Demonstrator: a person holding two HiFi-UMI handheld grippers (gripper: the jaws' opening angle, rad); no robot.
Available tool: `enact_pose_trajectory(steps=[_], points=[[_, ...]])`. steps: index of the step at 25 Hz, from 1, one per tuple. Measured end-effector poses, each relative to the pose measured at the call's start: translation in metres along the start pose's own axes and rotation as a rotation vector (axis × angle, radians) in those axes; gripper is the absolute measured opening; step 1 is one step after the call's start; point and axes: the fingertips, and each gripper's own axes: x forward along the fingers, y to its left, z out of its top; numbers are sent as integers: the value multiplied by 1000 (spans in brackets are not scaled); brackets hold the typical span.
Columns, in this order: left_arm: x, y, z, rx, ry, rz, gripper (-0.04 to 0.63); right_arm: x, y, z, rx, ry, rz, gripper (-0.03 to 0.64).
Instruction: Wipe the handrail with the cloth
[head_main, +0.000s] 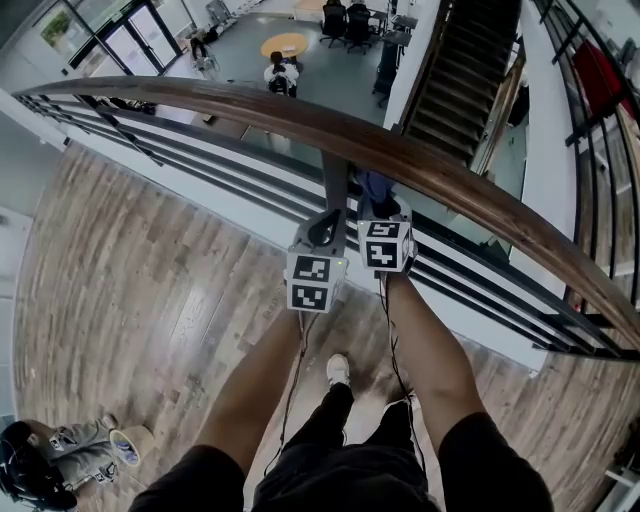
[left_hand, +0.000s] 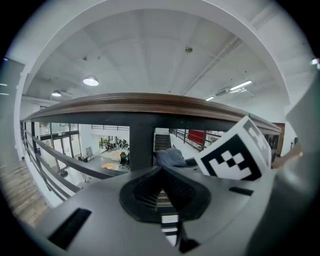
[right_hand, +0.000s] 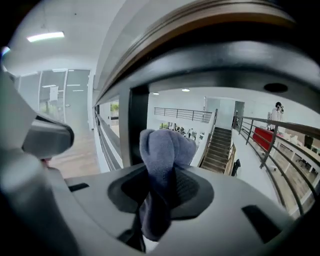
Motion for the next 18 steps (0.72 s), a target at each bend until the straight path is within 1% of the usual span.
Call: enact_pose_trajectory(steps=[5, 8, 11, 14, 18], points=[[-5, 13, -11, -9, 17, 17, -2, 18, 5, -10, 5, 94, -35, 106], [-6, 15, -13, -25, 19, 26, -2, 20, 3, -9, 4, 113, -38, 106], [-3, 15, -13, -38, 24, 24, -2, 21, 3, -7, 9, 124, -23, 106], [1, 4, -15, -44, 25, 11, -2, 16, -2, -11, -10, 131, -28, 106], [8, -21, -19, -45, 24, -6, -2, -1, -27, -27, -18, 125, -58, 106]])
